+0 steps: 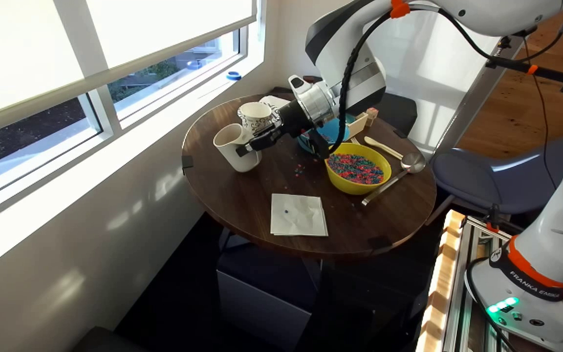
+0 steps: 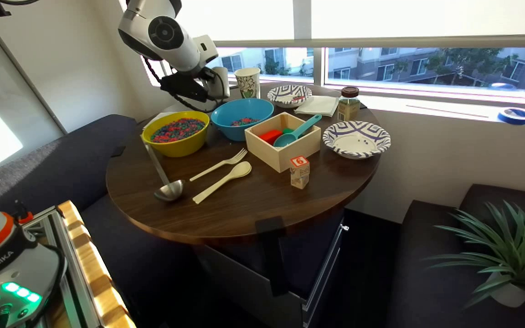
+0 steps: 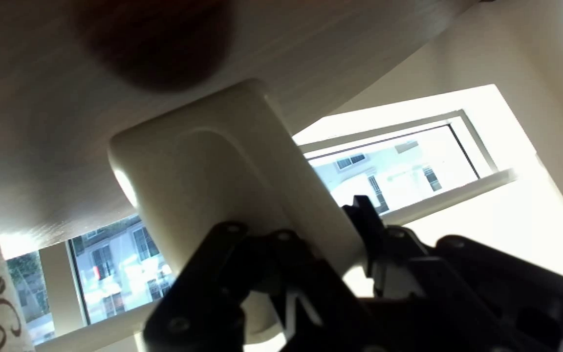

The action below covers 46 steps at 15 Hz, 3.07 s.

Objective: Pour the contents of the mug into the blue bowl

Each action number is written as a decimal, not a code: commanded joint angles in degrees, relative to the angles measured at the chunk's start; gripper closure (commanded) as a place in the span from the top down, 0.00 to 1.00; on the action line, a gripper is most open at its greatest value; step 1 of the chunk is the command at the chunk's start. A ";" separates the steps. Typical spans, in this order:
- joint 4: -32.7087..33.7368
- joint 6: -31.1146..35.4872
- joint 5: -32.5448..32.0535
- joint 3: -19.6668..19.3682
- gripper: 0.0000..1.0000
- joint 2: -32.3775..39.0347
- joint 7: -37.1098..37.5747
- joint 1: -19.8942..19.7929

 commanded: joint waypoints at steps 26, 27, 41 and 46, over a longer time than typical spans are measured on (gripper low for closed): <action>-2.99 -3.94 -9.57 -1.20 0.88 -4.18 12.30 1.77; -2.78 -3.86 -12.32 -1.25 0.95 -5.04 14.31 1.72; -11.14 -14.62 -75.79 1.16 1.00 -29.39 66.71 -11.34; -7.80 -21.05 -89.84 -6.75 1.00 -32.68 73.81 -8.81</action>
